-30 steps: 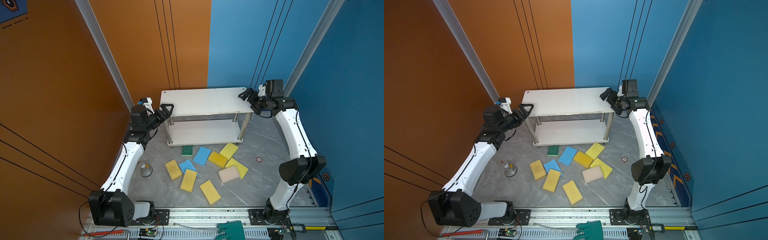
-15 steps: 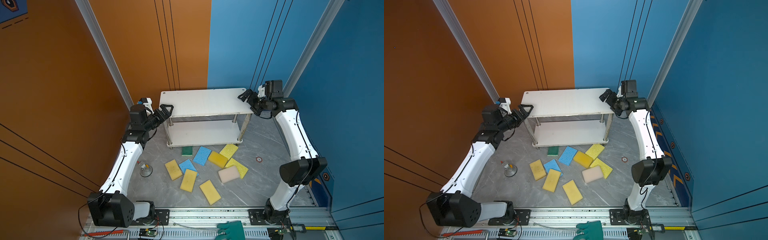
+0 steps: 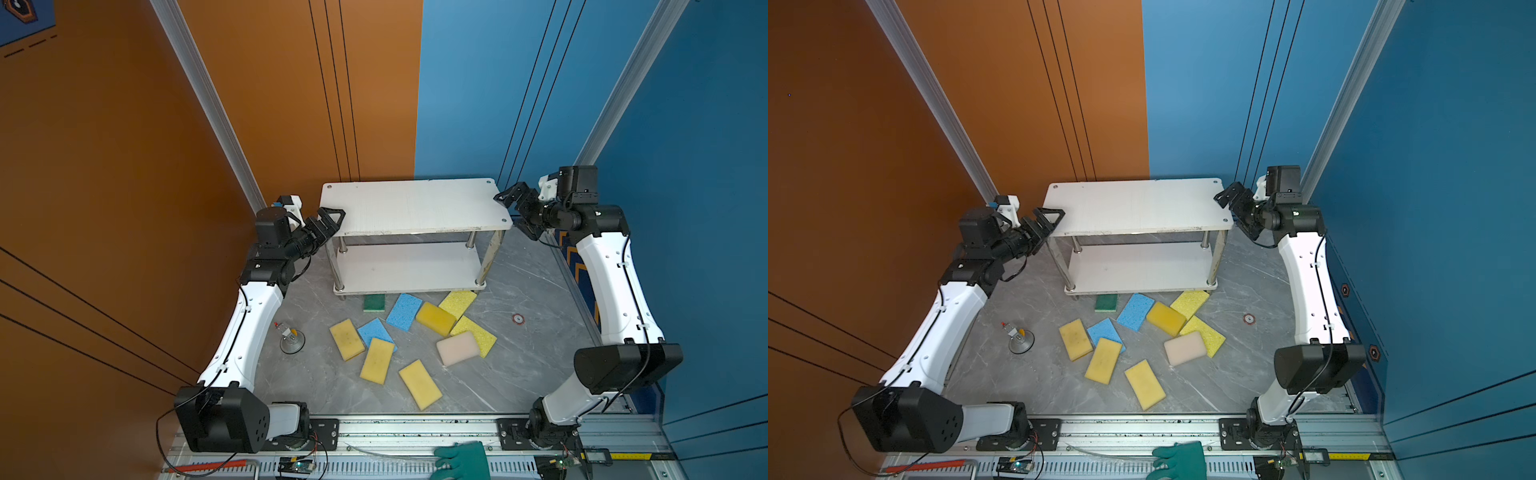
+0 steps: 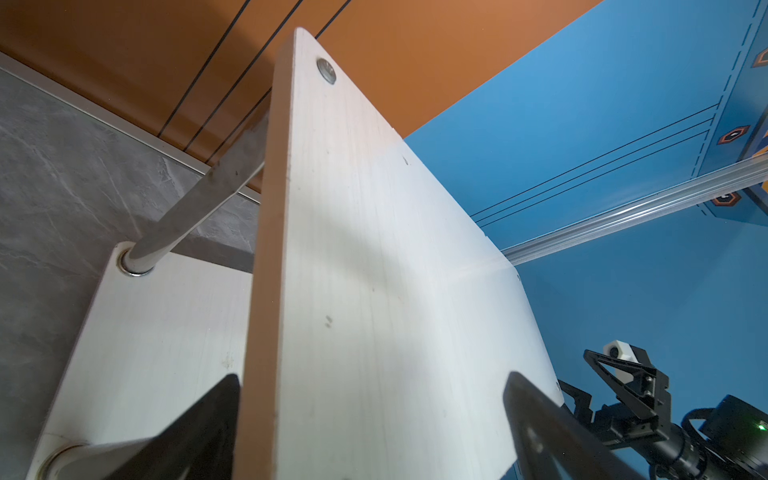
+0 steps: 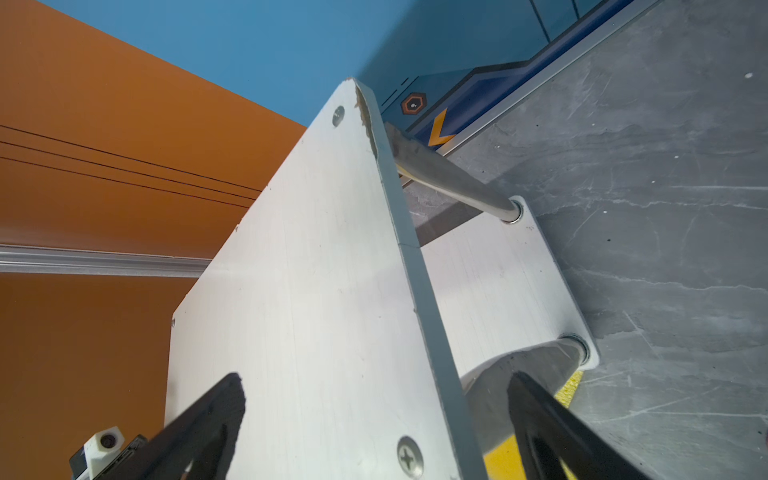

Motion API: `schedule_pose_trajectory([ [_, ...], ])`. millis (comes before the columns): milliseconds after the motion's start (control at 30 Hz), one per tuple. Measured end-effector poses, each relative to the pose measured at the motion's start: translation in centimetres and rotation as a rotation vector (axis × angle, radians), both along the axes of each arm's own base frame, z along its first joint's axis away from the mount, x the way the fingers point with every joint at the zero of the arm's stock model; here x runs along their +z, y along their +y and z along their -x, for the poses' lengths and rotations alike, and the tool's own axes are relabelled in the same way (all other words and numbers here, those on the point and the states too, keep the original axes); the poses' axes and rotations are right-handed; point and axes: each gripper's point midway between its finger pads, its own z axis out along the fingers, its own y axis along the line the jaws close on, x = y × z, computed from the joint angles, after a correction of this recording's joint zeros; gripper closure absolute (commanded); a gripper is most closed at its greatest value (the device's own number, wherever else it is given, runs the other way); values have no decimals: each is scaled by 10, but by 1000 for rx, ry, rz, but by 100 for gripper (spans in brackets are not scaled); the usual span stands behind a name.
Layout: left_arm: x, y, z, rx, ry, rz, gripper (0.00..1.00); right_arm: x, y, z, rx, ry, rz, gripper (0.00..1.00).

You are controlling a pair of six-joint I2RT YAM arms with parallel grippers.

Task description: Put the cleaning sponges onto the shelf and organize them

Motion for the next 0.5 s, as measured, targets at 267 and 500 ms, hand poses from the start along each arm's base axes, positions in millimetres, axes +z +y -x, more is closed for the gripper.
schedule_pose_trajectory([
  [267, -7, -2, -12, -1, 22, -1, 2, -8, -2, -3, 2, 20, -10, 0],
  [500, 7, 31, 5, 112, 16, -79, 2, -1, -65, 6, -177, -1, 72, 0],
])
